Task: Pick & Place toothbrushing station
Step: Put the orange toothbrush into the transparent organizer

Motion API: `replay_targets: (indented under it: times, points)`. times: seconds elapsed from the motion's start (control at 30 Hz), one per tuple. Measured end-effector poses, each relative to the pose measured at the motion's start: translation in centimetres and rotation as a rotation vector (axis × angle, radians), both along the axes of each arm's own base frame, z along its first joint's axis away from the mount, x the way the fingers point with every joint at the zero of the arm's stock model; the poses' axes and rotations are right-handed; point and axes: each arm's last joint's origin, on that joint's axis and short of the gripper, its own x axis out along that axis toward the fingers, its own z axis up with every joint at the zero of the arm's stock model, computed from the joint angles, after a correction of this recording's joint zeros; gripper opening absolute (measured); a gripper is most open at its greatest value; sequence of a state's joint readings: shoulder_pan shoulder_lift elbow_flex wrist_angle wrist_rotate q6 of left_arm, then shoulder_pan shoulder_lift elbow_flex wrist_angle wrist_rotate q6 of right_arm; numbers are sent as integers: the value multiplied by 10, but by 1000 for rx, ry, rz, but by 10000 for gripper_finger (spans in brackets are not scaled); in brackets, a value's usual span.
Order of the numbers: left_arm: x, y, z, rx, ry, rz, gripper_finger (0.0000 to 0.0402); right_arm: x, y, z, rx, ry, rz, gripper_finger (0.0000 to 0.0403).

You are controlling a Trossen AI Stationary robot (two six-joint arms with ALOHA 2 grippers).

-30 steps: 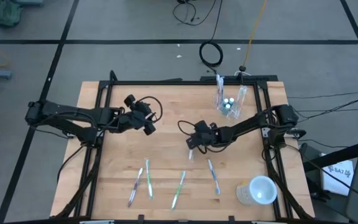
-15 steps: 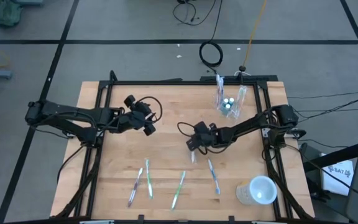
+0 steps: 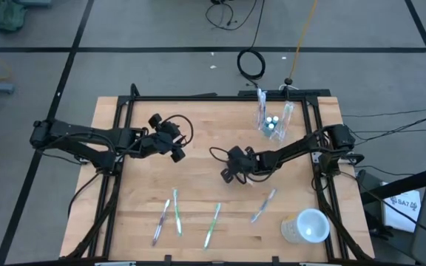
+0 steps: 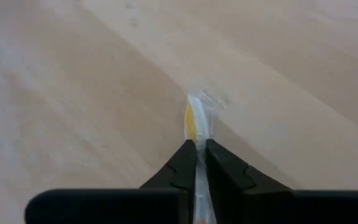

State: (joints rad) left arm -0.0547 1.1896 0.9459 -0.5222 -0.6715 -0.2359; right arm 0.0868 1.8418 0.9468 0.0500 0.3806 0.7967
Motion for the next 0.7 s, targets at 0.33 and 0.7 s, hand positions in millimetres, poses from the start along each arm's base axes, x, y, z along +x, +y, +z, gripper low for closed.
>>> replay_targets:
  times: [0.33, 0.7]
  points:
    - [0, 0, -1, 0, 8, -1, 212, 3, 1, 54, -132, -198, 182, 17]
    - [-1, -2, -1, -2, 17, -5, 212, -44, 1, 156, -631, -275, 79, 3]
